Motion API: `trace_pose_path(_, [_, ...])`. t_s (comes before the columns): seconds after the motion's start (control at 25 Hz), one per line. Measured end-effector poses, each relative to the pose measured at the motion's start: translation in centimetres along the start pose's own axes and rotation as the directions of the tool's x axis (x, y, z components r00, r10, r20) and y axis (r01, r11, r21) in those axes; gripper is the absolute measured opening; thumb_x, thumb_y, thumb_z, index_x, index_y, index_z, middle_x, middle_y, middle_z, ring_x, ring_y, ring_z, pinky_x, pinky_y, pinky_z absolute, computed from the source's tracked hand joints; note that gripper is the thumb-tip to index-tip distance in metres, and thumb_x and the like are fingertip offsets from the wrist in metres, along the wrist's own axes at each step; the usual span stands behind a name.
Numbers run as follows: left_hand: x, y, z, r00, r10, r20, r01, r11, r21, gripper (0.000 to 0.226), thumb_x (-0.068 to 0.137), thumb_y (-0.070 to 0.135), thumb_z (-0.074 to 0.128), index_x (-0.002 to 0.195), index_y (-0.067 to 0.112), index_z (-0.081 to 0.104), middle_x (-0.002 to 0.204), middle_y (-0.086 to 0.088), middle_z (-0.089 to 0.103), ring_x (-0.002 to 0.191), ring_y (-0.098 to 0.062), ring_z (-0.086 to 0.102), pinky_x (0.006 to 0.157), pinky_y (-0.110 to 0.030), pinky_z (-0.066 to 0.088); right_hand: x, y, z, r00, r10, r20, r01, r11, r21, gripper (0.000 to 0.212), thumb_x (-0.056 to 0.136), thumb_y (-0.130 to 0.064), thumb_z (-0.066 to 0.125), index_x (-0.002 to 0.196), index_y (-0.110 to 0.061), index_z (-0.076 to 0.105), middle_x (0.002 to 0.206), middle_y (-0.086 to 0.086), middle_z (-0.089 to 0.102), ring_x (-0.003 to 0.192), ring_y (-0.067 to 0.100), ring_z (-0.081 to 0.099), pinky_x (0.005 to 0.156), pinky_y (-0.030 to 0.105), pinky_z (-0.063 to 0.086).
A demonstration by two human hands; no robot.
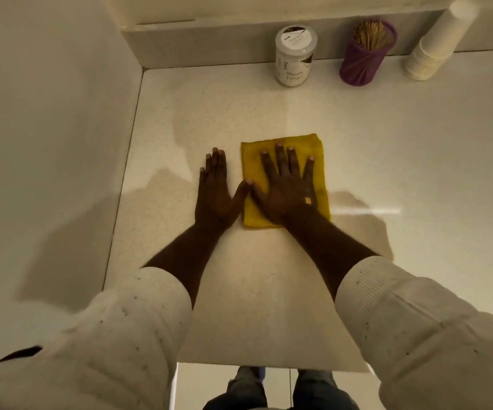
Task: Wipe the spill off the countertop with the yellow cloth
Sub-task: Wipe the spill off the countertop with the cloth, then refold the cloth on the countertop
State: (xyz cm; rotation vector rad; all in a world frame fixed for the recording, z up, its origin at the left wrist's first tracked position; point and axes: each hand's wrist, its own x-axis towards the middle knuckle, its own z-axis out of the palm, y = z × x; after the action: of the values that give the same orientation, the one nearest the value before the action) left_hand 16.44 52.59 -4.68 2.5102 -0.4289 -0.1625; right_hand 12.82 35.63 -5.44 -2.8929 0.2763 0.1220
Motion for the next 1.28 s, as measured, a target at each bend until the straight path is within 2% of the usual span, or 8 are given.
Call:
trace_pose_path(0.16, [0.3, -0.1, -0.9, 0.999, -0.023, 0.029, 0.028, 0.987, -0.156, 0.088, 0.096, 0.060, 0.034, 0.160, 0.009, 0.002, 0.170, -0.010, 0.000, 0.157, -0.024, -0.005, 0.127, -0.043, -0.003, -5.1, -5.1, 2.0, 0.998, -0.063, -0.017, 0.063, 0.998, -0.006, 0.085, 0.092, -0.077, 0.018, 0.161, -0.030, 0.003, 0.170, 0.008, 0.005, 0.156, 0.031, 0.000, 0.119, 0.065, -0.005])
trace_pose_path(0.24, [0.0, -0.2, -1.4, 0.995, -0.046, 0.085, 0.061, 0.981, -0.182, 0.092, 0.094, 0.063, 0.034, 0.160, 0.009, 0.001, 0.170, -0.010, -0.001, 0.156, -0.025, -0.006, 0.127, -0.045, -0.005, -8.4, -5.7, 2.6, 0.998, -0.051, -0.035, 0.051, 0.999, -0.015, 0.084, 0.092, -0.079, 0.018, 0.161, -0.032, 0.007, 0.170, 0.006, 0.008, 0.156, 0.030, 0.002, 0.120, 0.064, -0.005])
trace_pose_path(0.48, [-5.0, -0.1, -0.3, 0.968, 0.192, 0.162, -0.208, 0.974, 0.087, 0.099, 0.088, 0.074, 0.030, 0.160, 0.010, 0.005, 0.169, -0.011, 0.005, 0.157, -0.026, 0.001, 0.126, -0.047, -0.001, -15.6, -3.2, 2.8, 0.997, 0.055, -0.061, -0.055, 0.998, 0.003, 0.081, 0.094, -0.077, 0.022, 0.161, -0.038, 0.000, 0.171, 0.001, 0.003, 0.156, 0.025, -0.003, 0.121, 0.060, -0.008])
trace_pose_path(0.72, [-8.3, 2.2, 1.1, 0.869, 0.447, 0.210, -0.485, 0.853, 0.193, 0.067, 0.095, 0.056, 0.052, 0.146, 0.013, 0.049, 0.163, -0.012, 0.031, 0.155, -0.029, 0.015, 0.125, -0.052, 0.007, -20.7, 0.9, 1.4, 0.988, 0.154, -0.021, -0.154, 0.988, -0.024, 0.079, 0.095, -0.077, 0.015, 0.161, -0.037, -0.003, 0.171, -0.001, -0.006, 0.156, 0.022, -0.012, 0.121, 0.060, -0.008])
trace_pose_path(0.92, [-9.0, 5.1, 1.4, 0.851, 0.469, 0.237, -0.518, 0.823, 0.231, 0.055, 0.093, 0.053, 0.054, 0.134, 0.017, 0.061, 0.162, -0.008, 0.036, 0.156, -0.027, 0.012, 0.125, -0.053, 0.002, -21.7, 3.6, -0.5, 0.991, 0.102, 0.082, -0.098, 0.994, -0.044, 0.079, 0.094, -0.079, 0.011, 0.159, -0.040, -0.009, 0.169, -0.005, -0.013, 0.155, 0.021, -0.014, 0.122, 0.059, -0.009])
trace_pose_path(1.08, [-9.5, 5.9, 1.2, 0.879, 0.423, 0.222, -0.469, 0.853, 0.230, 0.044, 0.095, 0.047, 0.056, 0.125, 0.017, 0.067, 0.159, -0.007, 0.040, 0.156, -0.026, 0.012, 0.126, -0.052, 0.000, -21.0, 5.9, -2.5, 0.997, 0.005, 0.079, -0.001, 0.999, -0.039, 0.068, 0.102, -0.064, 0.015, 0.162, -0.032, 0.006, 0.171, -0.002, 0.006, 0.156, 0.023, 0.002, 0.123, 0.058, -0.002])
trace_pose_path(1.2, [-9.6, 7.2, 1.4, 0.908, 0.344, 0.238, -0.406, 0.864, 0.298, 0.046, 0.101, 0.048, 0.043, 0.127, 0.018, 0.065, 0.158, -0.005, 0.042, 0.156, -0.025, 0.013, 0.124, -0.053, -0.004, -20.1, 9.5, -4.1, 0.998, 0.069, 0.012, -0.069, 0.998, 0.011, 0.058, 0.108, -0.041, 0.027, 0.162, -0.023, 0.017, 0.168, 0.005, 0.020, 0.155, 0.027, 0.013, 0.125, 0.055, 0.006])
trace_pose_path(1.28, [-9.5, 7.9, 1.5, 0.915, 0.310, 0.257, -0.387, 0.854, 0.348, 0.046, 0.102, 0.046, 0.040, 0.133, 0.020, 0.060, 0.156, -0.004, 0.046, 0.154, -0.024, 0.019, 0.124, -0.053, -0.005, -19.2, 11.7, -5.1, 0.998, 0.055, -0.028, -0.055, 0.998, 0.005, 0.055, 0.105, -0.030, 0.039, 0.158, -0.019, 0.029, 0.159, 0.009, 0.040, 0.148, 0.029, 0.031, 0.122, 0.051, 0.019])
